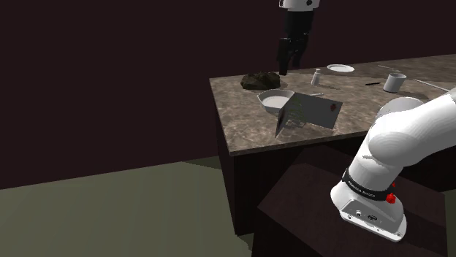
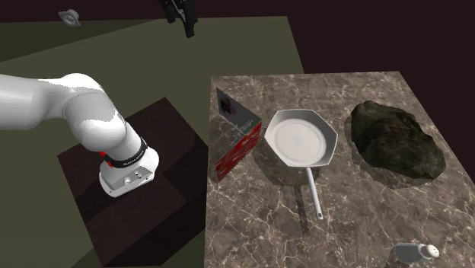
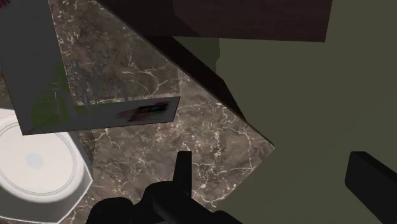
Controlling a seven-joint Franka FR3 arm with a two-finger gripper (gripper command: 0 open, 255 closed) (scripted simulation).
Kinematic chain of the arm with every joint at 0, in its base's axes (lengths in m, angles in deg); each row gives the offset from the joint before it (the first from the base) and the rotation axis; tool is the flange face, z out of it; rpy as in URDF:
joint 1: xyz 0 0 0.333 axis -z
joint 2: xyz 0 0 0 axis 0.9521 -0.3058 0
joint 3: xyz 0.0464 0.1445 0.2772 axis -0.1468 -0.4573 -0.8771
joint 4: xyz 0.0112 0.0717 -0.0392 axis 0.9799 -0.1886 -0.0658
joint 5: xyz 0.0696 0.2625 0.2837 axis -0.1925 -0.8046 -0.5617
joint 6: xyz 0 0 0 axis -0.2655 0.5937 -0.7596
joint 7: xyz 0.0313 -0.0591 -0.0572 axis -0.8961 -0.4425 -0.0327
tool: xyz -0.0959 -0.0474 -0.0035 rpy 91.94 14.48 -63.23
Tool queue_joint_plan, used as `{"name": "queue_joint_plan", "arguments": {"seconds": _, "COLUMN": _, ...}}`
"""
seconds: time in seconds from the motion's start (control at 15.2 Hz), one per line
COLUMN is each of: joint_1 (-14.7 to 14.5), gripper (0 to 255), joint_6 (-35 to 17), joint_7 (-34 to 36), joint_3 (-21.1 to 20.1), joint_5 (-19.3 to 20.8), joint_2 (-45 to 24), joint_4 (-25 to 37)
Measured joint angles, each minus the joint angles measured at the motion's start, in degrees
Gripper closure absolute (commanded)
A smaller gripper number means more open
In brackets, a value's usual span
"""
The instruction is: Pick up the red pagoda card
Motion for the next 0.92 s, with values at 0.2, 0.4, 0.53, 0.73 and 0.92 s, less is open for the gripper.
{"name": "queue_joint_plan", "arguments": {"seconds": 0.2, "joint_1": 0.33, "gripper": 0, "joint_6": -1.00, "joint_7": -2.06, "joint_3": 1.57, "joint_5": 0.89, "joint_2": 0.35, "joint_4": -1.39}}
{"name": "queue_joint_plan", "arguments": {"seconds": 0.4, "joint_1": 1.11, "gripper": 0, "joint_6": -3.45, "joint_7": -6.63, "joint_3": 5.02, "joint_5": 2.89, "joint_2": 0.98, "joint_4": -4.51}}
{"name": "queue_joint_plan", "arguments": {"seconds": 0.53, "joint_1": 1.83, "gripper": 0, "joint_6": -5.02, "joint_7": -10.06, "joint_3": 7.69, "joint_5": 4.49, "joint_2": 2.14, "joint_4": -7.25}}
{"name": "queue_joint_plan", "arguments": {"seconds": 0.73, "joint_1": 2.71, "gripper": 0, "joint_6": -8.83, "joint_7": -14.94, "joint_3": 11.59, "joint_5": 6.73, "joint_2": 0.47, "joint_4": -9.38}}
{"name": "queue_joint_plan", "arguments": {"seconds": 0.92, "joint_1": 3.80, "gripper": 0, "joint_6": -11.86, "joint_7": -20.17, "joint_3": 15.87, "joint_5": 9.11, "joint_2": -1.11, "joint_4": -10.81}}
